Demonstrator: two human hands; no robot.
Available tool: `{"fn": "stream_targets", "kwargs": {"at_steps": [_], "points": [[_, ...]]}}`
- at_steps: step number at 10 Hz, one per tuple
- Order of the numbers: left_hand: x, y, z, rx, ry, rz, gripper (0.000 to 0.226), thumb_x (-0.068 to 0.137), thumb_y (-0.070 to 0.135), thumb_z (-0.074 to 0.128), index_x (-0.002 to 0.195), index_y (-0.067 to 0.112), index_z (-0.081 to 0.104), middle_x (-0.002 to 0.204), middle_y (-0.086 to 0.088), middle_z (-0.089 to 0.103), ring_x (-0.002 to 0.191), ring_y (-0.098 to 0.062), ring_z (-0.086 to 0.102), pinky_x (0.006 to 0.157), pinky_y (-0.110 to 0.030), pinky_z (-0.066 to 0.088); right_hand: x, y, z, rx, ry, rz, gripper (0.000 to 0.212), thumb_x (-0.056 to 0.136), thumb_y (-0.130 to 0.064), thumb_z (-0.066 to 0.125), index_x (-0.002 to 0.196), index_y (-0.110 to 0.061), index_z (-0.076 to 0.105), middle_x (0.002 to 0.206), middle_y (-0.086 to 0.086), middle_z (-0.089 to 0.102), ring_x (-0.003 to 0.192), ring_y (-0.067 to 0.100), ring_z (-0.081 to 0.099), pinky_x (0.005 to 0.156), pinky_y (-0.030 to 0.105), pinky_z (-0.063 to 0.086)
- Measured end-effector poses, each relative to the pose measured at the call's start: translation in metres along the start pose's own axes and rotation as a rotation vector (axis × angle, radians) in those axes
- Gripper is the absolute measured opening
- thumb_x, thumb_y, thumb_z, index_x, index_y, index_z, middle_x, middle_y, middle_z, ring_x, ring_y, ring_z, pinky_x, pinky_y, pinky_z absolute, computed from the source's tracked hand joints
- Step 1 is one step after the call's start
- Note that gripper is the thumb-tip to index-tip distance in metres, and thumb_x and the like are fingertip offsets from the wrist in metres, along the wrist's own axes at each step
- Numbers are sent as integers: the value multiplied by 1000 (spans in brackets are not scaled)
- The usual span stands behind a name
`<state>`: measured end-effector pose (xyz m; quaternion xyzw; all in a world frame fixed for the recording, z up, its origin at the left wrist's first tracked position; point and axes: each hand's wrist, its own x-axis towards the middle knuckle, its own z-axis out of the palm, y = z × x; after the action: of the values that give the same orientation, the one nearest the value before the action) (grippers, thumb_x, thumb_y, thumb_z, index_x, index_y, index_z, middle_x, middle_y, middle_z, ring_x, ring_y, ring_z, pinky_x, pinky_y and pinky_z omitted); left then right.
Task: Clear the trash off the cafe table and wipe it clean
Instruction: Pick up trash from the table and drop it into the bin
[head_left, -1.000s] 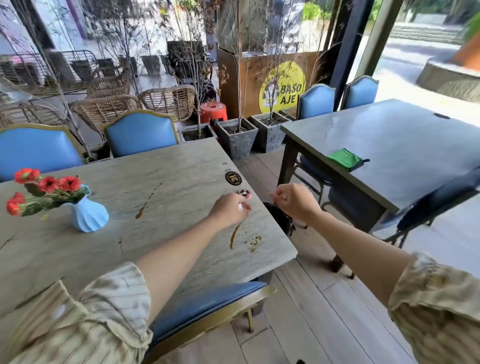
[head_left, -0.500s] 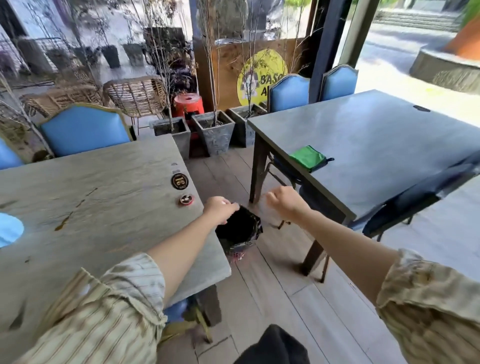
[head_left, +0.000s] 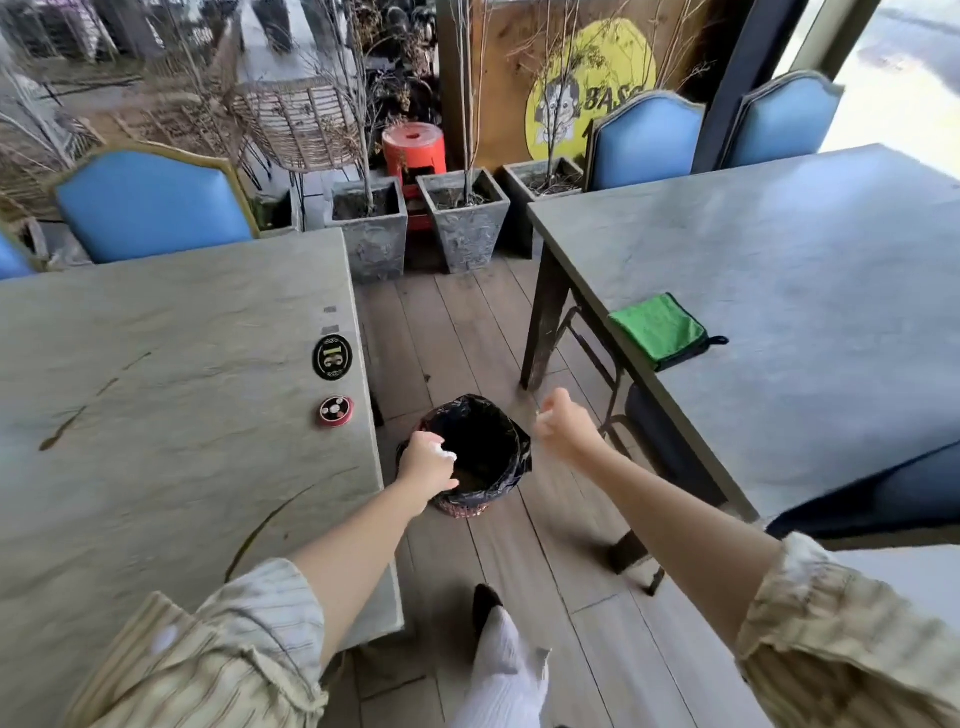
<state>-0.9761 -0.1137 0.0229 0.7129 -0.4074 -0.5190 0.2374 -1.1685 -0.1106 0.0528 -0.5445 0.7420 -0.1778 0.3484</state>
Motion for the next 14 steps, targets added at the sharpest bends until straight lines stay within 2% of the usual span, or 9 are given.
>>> {"fn": "stream_targets", "kwargs": {"at_steps": [1, 3, 4, 5, 6, 8, 9, 11, 14], "points": [[66, -14, 21, -55, 13, -153, 41, 84, -8, 58, 123, 4, 53, 117, -15, 51, 101, -33, 58, 85, -40, 55, 61, 9, 23, 33, -87, 71, 24, 91, -17, 56, 112, -6, 58, 103, 7, 60, 98, 26, 58, 79, 30, 46], [150, -12, 50, -272, 35, -342, 31, 84, -8, 58, 110, 10, 56, 104, -10, 54, 85, -23, 57, 76, -29, 53, 159, 24, 60, 192, -215, 214, 21, 84, -5, 45, 88, -13, 64, 63, 0, 64, 60, 16, 61, 55, 17, 48], [174, -17, 60, -324, 49, -402, 20, 86, -6, 57, 93, 13, 54, 88, -7, 55, 72, -19, 55, 66, -29, 54, 187, 33, 75, 238, -237, 266, 22, 83, -1, 44, 74, -13, 60, 55, -3, 61, 65, 21, 63, 63, 22, 54], [212, -30, 75, -444, 98, -523, 9, 91, 3, 56, 95, 10, 54, 81, -8, 58, 64, -17, 53, 64, -28, 50, 222, 50, 101, 289, -277, 332, 29, 89, -8, 50, 115, -7, 60, 102, 5, 65, 100, 27, 62, 92, 32, 50], [237, -42, 83, -535, 95, -575, 29, 89, 10, 62, 115, 7, 53, 101, -13, 61, 76, -19, 58, 69, -29, 53, 240, 62, 115, 328, -355, 338, 50, 89, -14, 56, 138, -13, 43, 126, 4, 53, 113, 23, 55, 98, 30, 44], [275, -60, 91, -775, 99, -597, 64, 87, 19, 68, 141, 8, 35, 138, -14, 44, 128, -33, 43, 81, -38, 54, 274, 85, 139, 496, -423, 452, 65, 86, 3, 52, 146, -16, 34, 128, 7, 47, 107, 22, 54, 99, 47, 48], [270, -72, 84, -720, 175, -611, 57, 91, 15, 62, 141, 7, 37, 128, -15, 51, 118, -28, 50, 97, -37, 49, 273, 90, 138, 480, -420, 498, 44, 91, 3, 48, 133, -6, 47, 91, 4, 53, 86, 22, 53, 89, 43, 52], [233, -52, 72, -557, 129, -555, 37, 96, 9, 52, 132, 3, 48, 107, -10, 60, 97, -24, 60, 87, -35, 50, 252, 82, 100, 455, -452, 538, 31, 91, 2, 48, 121, -2, 56, 78, 9, 55, 60, 16, 50, 56, 27, 43], [176, 17, 91, -474, 51, -401, 25, 95, 8, 53, 120, 6, 55, 99, -10, 64, 86, -21, 64, 68, -25, 50, 225, 67, 16, 347, -382, 304, 23, 92, -7, 47, 106, -8, 65, 91, 8, 70, 71, 15, 63, 68, 31, 53]]}}
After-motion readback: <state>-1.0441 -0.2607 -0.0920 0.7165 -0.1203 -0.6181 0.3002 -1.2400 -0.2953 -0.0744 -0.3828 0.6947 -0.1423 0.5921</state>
